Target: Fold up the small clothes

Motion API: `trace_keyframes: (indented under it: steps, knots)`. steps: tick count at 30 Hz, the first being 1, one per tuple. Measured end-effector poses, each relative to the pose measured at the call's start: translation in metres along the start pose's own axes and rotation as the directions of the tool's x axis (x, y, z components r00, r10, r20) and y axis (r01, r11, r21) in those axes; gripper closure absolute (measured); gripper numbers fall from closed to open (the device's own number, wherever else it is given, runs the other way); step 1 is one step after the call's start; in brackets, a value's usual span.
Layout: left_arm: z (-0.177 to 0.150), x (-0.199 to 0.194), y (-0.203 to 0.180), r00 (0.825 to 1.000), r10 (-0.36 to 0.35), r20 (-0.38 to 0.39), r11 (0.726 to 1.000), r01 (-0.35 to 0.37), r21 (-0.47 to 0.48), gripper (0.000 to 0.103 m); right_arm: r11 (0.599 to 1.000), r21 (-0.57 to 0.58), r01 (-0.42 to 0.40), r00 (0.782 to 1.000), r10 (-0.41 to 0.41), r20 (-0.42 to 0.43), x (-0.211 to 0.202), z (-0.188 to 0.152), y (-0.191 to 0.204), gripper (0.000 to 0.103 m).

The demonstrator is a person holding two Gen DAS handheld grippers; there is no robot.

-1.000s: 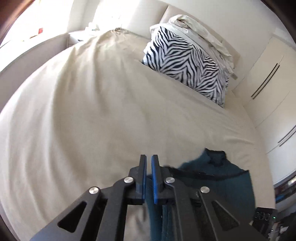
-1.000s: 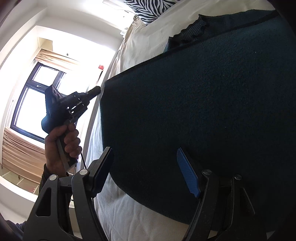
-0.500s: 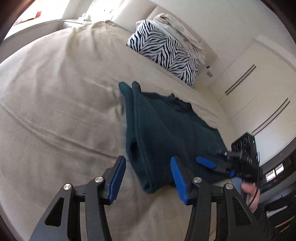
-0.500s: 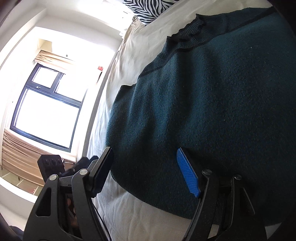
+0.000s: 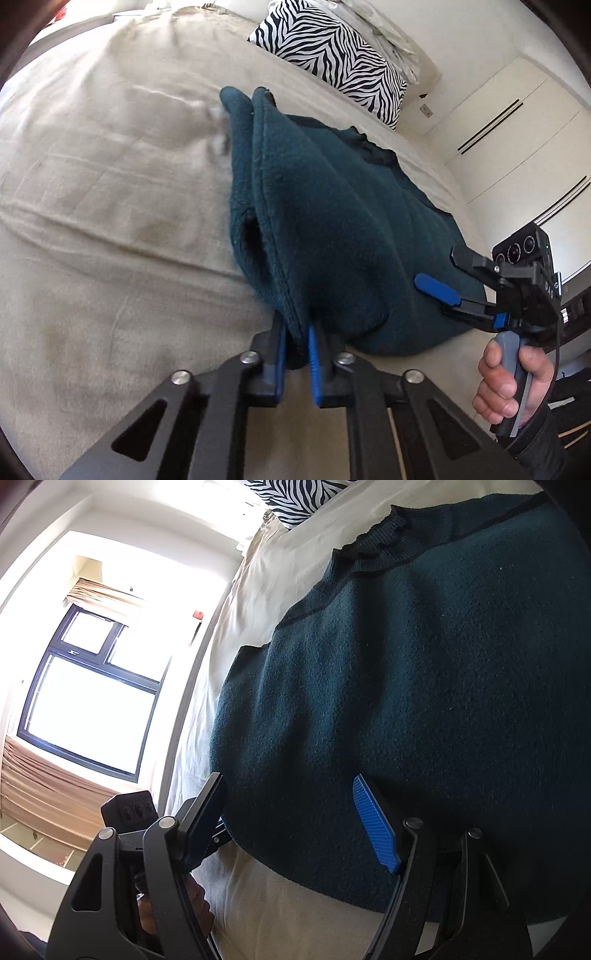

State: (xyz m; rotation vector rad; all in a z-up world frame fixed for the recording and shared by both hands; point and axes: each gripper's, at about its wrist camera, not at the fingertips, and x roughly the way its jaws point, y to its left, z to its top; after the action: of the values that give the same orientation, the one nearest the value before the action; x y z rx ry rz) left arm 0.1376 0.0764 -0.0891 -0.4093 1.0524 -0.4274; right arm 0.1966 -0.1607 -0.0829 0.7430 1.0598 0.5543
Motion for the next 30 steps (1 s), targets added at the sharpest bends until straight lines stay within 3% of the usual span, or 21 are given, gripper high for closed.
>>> trace_keyframes:
  steps: [4, 11, 13, 15, 17, 20, 22, 24, 27, 30]
  knots:
    - [0.003, -0.011, -0.011, 0.999, 0.039, -0.011, 0.994, -0.038, 0.104, 0.095, 1.0, 0.005, -0.002, 1.0, 0.002, -0.003, -0.003, 0.0, -0.001, 0.033]
    - [0.027, -0.071, 0.032, 0.999, 0.043, 0.011, 0.994, -0.044, 0.096, 0.096, 1.0, -0.004, -0.018, 1.0, 0.018, -0.006, -0.006, 0.0, 0.003, 0.033]
    - [0.022, -0.06, 0.038, 0.997, 0.072, -0.03, 0.992, -0.068, 0.109, 0.096, 1.0, 0.003, -0.007, 1.0, 0.007, -0.013, 0.0, 0.001, 0.001, 0.033]
    - [0.012, -0.039, 0.05, 0.989, 0.052, -0.14, 0.996, -0.042, 0.076, 0.089, 1.0, 0.012, 0.003, 1.0, -0.002, -0.013, 0.004, 0.0, 0.001, 0.033]
    - [0.006, -0.041, 0.058, 0.992, -0.005, -0.123, 1.0, 0.008, 0.03, 0.088, 1.0, -0.002, 0.011, 1.0, -0.011, -0.02, 0.006, 0.001, 0.006, 0.033]
    - [0.015, -0.062, 0.06, 0.997, -0.009, -0.077, 1.0, 0.008, -0.009, 0.072, 0.999, -0.037, 0.026, 0.999, -0.027, -0.024, 0.004, 0.004, 0.013, 0.033]
    - [0.025, -0.082, 0.061, 1.0, -0.027, 0.012, 0.999, 0.027, -0.039, 0.049, 0.999, -0.045, 0.02, 1.0, -0.02, -0.017, 0.004, 0.011, 0.016, 0.033]
    - [0.039, -0.084, 0.06, 0.997, -0.054, 0.05, 0.996, 0.058, -0.072, 0.035, 0.999, -0.046, 0.014, 1.0, -0.014, -0.014, 0.007, 0.018, 0.019, 0.033]
    - [0.057, -0.053, 0.042, 0.998, -0.065, -0.011, 0.997, 0.065, -0.043, 0.032, 0.999, -0.042, -0.011, 1.0, 0.01, -0.011, 0.017, 0.028, 0.025, 0.033]
    - [0.071, -0.01, 0.046, 0.991, -0.108, -0.077, 0.986, 0.097, -0.134, 0.032, 0.999, -0.024, -0.044, 0.999, 0.044, -0.014, 0.024, 0.034, 0.027, 0.033]
